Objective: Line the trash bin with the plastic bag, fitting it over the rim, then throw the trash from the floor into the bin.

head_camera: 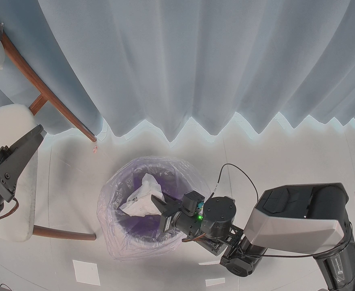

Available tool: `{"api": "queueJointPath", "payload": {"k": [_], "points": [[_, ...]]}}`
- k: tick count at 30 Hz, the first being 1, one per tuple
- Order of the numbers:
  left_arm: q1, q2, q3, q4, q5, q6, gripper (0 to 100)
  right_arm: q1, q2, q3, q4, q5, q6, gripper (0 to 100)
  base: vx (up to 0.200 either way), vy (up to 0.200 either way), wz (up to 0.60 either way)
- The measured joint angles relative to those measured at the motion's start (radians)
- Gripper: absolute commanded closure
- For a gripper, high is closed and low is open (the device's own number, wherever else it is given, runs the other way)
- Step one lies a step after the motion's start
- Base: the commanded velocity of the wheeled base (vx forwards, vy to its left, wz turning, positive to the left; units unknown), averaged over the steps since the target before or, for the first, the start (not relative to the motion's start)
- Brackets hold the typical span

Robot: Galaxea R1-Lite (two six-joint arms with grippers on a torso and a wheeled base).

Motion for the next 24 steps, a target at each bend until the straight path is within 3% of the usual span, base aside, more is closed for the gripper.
{"api": "queueJointPath", "payload": {"k": [11, 17, 24], "points": [[0.003, 0.000, 0.001, -0.001, 0.000, 0.003, 0, 0.000, -0.020, 0.005, -0.030, 0.000, 0.008, 0, 0.000, 0.000, 0.00], [0.004, -0.001, 0.002, -0.001, 0.000, 0.004, 0, -0.021, -0.122, 0.091, -0.039, -0.003, 0.005, 0, 0.000, 0.000, 0.00], [-0.014, -0.006, 0.013, -0.002, -0.009, 0.006, 0, -0.171, -0.384, 0.329, -0.040, -0.042, -0.026, 0, 0.000, 0.000, 0.00]]}}
